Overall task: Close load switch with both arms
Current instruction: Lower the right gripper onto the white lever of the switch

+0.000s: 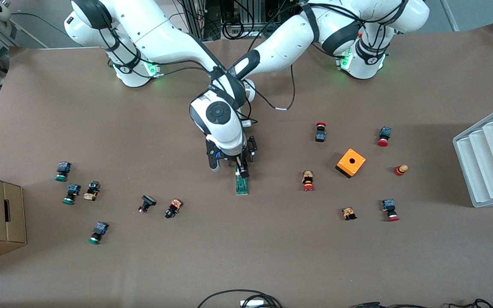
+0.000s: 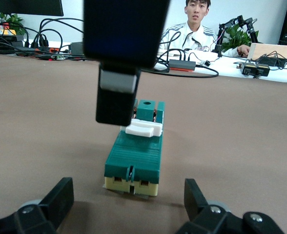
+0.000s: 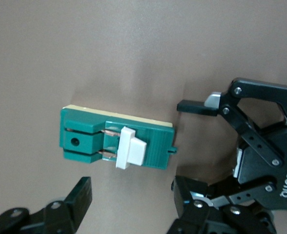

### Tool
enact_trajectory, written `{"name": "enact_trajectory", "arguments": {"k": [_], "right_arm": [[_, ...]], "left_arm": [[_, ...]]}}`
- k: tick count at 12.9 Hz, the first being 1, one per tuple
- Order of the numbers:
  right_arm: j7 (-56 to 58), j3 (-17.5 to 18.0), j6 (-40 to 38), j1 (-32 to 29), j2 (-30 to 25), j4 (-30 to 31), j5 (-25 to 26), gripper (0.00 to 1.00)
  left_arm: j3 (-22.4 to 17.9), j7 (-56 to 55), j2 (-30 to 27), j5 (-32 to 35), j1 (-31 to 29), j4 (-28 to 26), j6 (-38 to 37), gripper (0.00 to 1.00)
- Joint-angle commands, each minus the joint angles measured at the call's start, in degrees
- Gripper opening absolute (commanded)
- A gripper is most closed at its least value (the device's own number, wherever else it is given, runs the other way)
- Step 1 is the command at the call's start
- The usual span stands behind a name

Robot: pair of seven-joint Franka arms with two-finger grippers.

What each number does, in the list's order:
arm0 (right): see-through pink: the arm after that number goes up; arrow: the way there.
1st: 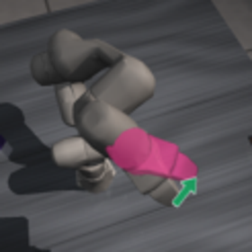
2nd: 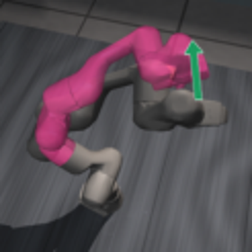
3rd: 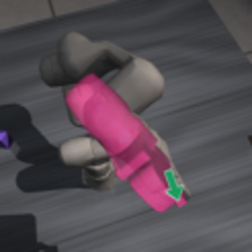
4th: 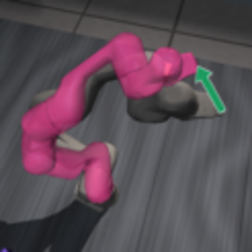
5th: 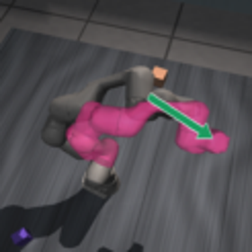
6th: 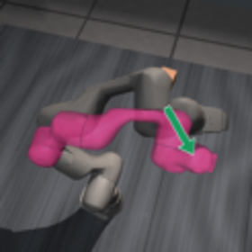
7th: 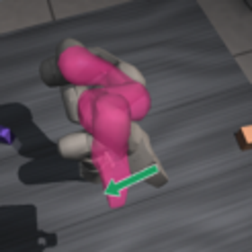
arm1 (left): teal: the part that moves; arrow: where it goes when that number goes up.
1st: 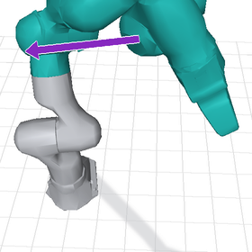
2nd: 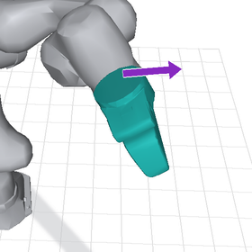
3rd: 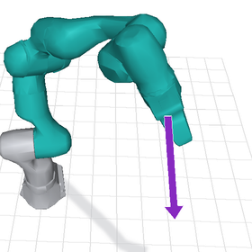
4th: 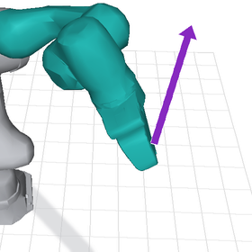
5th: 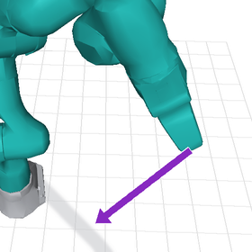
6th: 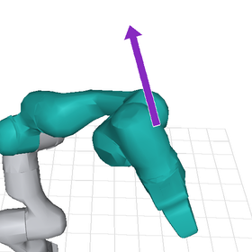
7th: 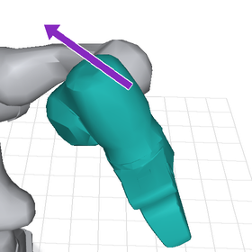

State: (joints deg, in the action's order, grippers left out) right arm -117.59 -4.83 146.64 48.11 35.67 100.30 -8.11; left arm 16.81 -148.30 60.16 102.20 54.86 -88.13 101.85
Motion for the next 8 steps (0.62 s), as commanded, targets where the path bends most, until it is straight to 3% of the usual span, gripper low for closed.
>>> {"name": "enact_trajectory", "arguments": {"k": [1,8], "right_arm": [[-0.44,-0.62,3.91,0.58,-0.42,2.97,0.2,0.72],[0.17,-0.7,5.05,0.32,-0.33,3.41,1.6,0.53]], "left_arm": [[-0.02,-2.7,2.6,0.11,0.51,1.12,0.98,1.0],[-0.11,-2.7,3.04,0.2,0.51,1.21,0.98,1.0]]}}
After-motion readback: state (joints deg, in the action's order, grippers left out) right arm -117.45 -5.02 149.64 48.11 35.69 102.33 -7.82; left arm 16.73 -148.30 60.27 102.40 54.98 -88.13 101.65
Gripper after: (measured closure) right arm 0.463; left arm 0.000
